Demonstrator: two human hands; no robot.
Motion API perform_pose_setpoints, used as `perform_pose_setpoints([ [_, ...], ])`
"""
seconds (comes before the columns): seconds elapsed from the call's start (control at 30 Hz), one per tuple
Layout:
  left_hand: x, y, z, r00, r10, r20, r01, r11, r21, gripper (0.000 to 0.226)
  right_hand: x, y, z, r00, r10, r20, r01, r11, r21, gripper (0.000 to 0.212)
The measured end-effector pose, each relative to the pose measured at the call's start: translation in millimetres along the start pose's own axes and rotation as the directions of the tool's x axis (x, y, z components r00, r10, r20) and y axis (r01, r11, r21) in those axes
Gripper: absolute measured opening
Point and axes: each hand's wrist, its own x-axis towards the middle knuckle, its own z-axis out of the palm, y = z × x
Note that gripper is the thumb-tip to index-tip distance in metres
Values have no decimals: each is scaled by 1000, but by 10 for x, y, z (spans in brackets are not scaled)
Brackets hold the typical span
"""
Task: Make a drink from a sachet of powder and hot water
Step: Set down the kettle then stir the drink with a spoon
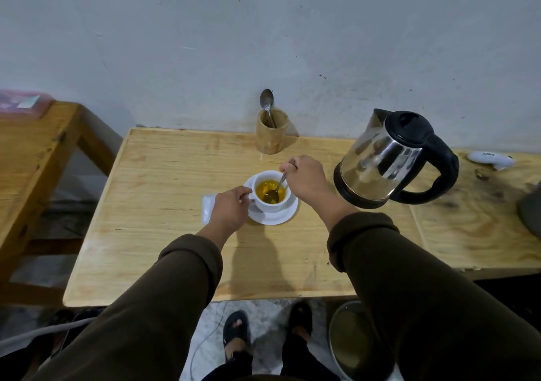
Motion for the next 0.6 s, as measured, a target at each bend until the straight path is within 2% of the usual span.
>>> perform_pose_setpoints([
  [0.2,21,-25,12,1000,-2,13,2,1000,-16,33,21,33,16,993,-118,-25,116,990,-75,27],
  [0.43,35,-49,13,1000,5,17,-5,1000,-11,32,-36,-31,34,980,-190,49,192,981,-36,27],
  [0.6,40,-50,14,1000,11,21,-11,1000,-20,32,10,-5,25,973,-207,99,216,973,-84,27],
])
